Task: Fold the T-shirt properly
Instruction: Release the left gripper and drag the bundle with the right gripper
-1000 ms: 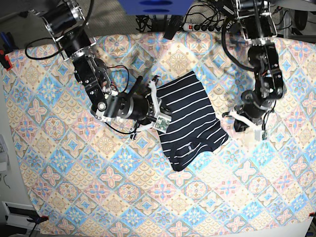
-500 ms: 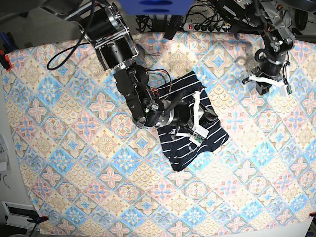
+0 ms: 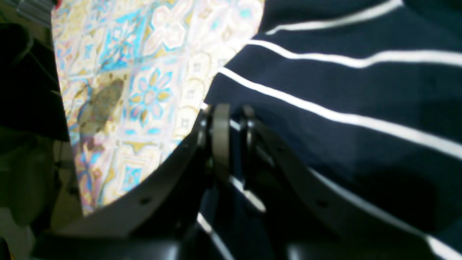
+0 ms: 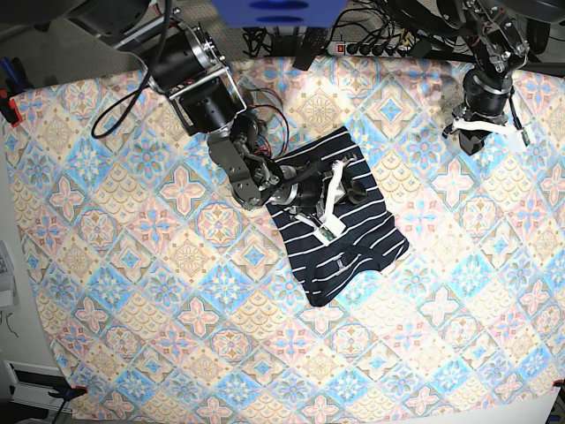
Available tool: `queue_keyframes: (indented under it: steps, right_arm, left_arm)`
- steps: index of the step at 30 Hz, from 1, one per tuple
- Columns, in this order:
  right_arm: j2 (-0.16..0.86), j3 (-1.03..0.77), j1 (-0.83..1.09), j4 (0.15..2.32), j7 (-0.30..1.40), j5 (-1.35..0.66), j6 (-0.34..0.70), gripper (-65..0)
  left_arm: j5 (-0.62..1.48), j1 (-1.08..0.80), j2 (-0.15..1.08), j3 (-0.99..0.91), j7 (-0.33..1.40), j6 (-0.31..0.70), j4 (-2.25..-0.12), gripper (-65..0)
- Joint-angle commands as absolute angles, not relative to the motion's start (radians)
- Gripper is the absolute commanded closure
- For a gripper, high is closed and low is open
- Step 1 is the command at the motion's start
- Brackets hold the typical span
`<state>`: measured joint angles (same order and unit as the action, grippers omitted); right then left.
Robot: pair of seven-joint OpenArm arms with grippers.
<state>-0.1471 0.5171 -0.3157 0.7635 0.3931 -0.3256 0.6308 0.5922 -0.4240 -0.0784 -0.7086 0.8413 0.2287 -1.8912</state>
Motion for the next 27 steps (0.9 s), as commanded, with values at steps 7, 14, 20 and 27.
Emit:
queue_keyframes:
  steps: [7, 14, 20, 27]
  right_arm:
    - [-0.157, 0.51, -0.378, 0.615, 0.231, -0.34, 0.605, -5.1]
    - [-0.104, 0.295, -0.394, 0.585, 0.211, -0.338, 0.513, -5.1]
    - [-0.01, 0.127, -0.395, 0.585, 0.211, -0.305, 0.51, -5.1]
    - [0.044, -0.087, -0.407, 0.593, 0.219, -0.165, 0.513, -5.1]
  left_arm:
    - [0.608, -0.43, -0.085, -0.711, 0.822, 0.232, -1.911, -1.6]
    - [0.608, -0.443, -0.085, -0.711, 0.82, 0.232, -1.911, -1.6]
    - [0.608, -0.443, -0.085, -0.711, 0.82, 0.232, -1.911, -1.6]
    - [0.608, -0.44, -0.084, -0.711, 0.82, 0.232, -1.908, -1.6]
